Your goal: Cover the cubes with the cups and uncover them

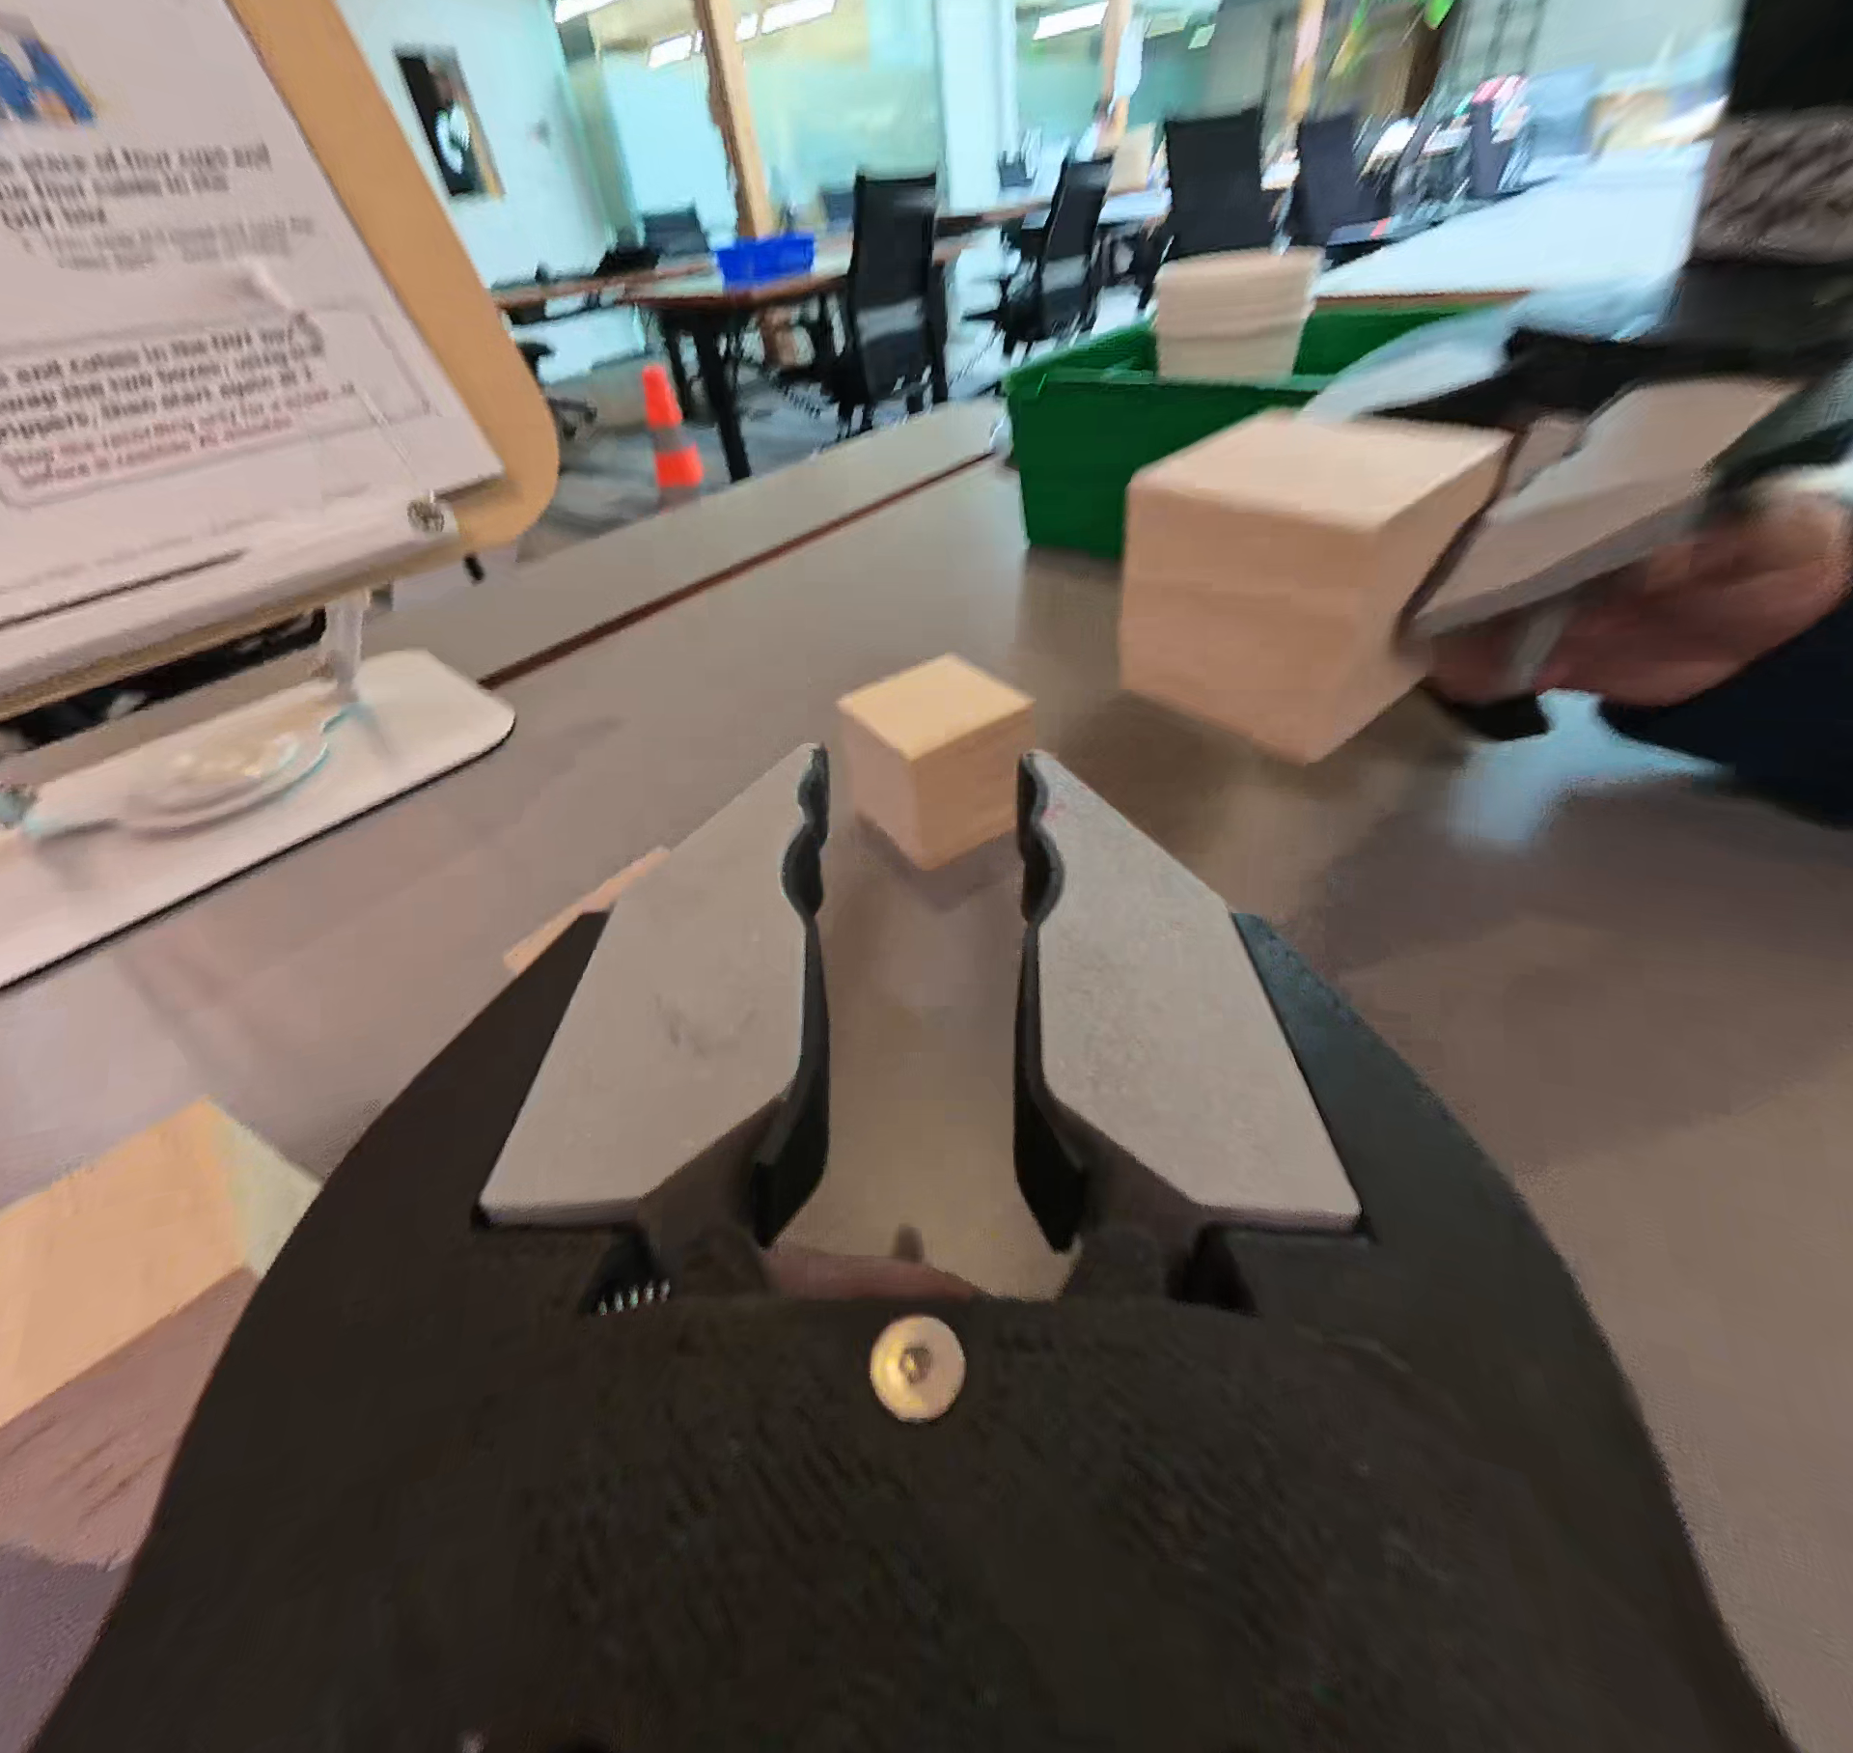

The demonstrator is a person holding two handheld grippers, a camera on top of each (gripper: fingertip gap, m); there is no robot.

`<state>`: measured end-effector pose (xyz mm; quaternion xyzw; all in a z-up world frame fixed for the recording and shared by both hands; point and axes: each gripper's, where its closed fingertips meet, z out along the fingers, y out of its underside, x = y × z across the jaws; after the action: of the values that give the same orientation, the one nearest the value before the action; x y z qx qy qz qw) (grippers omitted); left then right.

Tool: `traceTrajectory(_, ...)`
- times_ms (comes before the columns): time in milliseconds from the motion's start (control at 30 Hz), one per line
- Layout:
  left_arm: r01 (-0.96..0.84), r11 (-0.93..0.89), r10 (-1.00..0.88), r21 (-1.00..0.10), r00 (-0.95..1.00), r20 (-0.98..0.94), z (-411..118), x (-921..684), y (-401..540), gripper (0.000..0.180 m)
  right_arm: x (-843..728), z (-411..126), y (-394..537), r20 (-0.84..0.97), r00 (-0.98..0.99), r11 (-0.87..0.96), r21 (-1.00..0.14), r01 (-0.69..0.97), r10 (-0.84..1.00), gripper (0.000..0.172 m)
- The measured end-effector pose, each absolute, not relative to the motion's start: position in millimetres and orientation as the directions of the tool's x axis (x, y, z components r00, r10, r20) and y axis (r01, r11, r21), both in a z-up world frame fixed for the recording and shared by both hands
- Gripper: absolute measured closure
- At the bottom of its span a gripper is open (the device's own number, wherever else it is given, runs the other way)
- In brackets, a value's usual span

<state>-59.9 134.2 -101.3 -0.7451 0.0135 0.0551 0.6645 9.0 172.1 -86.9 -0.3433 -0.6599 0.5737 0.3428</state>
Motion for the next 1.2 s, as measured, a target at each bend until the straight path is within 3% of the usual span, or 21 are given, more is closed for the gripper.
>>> traceTrajectory(200,-0.228,-0.295,0.060,-0.928,0.965,-0.256,-135,-58,144,0.142,42,-52,176,-0.035,-0.454,-0.032,-0.999,0.015,0.891,0.116)
traceTrajectory(367,-0.406,-0.419,0.099,-0.812,0.868,-0.486,-151,-69,144,0.145,94,-20,240,-0.029,-0.192,-0.018,-0.998,0.054,0.981,0.116)
traceTrajectory(533,-0.532,-0.537,0.045,-0.655,0.757,-0.652,-173,-72,144,0.149,159,-24,384,0.113,0.228,0.036,-0.948,0.316,0.967,0.116)
traceTrajectory(633,-0.550,-0.569,0.022,-0.611,0.732,-0.681,-180,-72,144,0.150,197,-61,453,0.216,0.362,-0.032,-0.821,0.571,0.907,0.116)
traceTrajectory(800,-0.508,-0.561,0.060,-0.654,0.763,-0.644,-175,-77,142,0.150,219,-120,497,0.345,0.357,-0.113,-0.563,0.819,0.868,0.116)
traceTrajectory(967,-0.523,-0.579,0.056,-0.625,0.740,-0.671,-178,-79,141,0.151,232,-159,511,0.425,0.266,-0.145,-0.296,0.944,0.865,0.115)
traceTrajectory(1067,-0.509,-0.580,0.069,-0.636,0.748,-0.661,-177,-81,141,0.153,233,-157,521,0.468,0.265,-0.148,-0.273,0.951,0.843,0.119)
traceTrajectory(1200,-0.487,-0.582,0.088,-0.651,0.759,-0.645,-176,-85,140,0.155,222,-138,521,0.468,0.290,-0.118,-0.363,0.924,0.835,0.127)
